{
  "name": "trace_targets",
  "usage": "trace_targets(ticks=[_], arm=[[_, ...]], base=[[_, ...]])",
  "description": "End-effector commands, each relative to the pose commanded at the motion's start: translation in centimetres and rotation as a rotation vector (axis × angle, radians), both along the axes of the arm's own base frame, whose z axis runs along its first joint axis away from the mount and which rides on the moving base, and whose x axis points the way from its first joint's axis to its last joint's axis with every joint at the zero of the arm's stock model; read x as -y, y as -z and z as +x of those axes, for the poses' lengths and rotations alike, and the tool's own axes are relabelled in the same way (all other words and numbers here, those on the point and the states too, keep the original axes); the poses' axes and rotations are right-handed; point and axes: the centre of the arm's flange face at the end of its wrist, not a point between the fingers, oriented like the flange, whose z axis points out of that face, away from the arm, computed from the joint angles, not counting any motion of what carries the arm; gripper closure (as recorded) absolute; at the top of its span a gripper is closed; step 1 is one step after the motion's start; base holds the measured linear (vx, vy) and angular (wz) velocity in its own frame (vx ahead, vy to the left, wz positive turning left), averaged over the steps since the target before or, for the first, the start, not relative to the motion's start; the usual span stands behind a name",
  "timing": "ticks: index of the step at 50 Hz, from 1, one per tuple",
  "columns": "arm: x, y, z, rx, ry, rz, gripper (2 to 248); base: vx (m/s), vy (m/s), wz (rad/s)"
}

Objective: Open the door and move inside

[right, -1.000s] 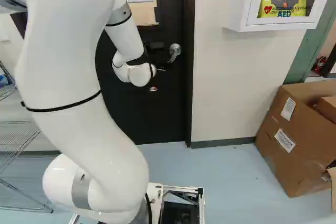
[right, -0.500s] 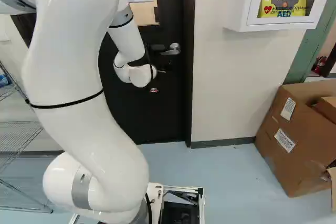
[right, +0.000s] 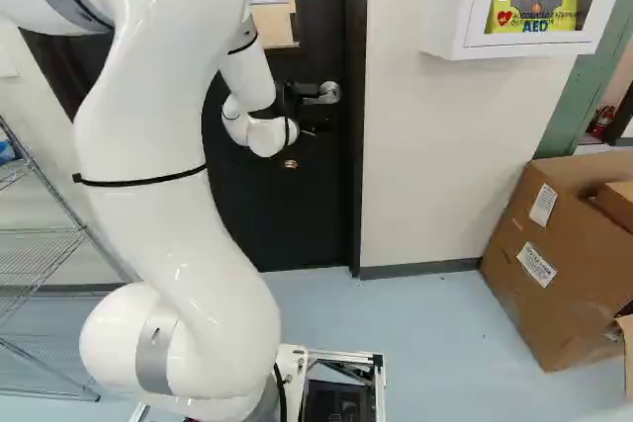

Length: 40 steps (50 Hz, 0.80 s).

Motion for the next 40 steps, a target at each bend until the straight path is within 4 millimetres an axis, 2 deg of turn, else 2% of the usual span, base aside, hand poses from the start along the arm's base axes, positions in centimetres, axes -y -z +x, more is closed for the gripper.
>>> trace_targets(ticks=[13,40], arm=[[-0.4,0.3,2.5,0.011,0.056,0.038,3],[-2.2,1.0,7.9,0.044,0.038,0.046,3]], base=[[0.0,0.0,0.0],[0.0,0.0,0.0]])
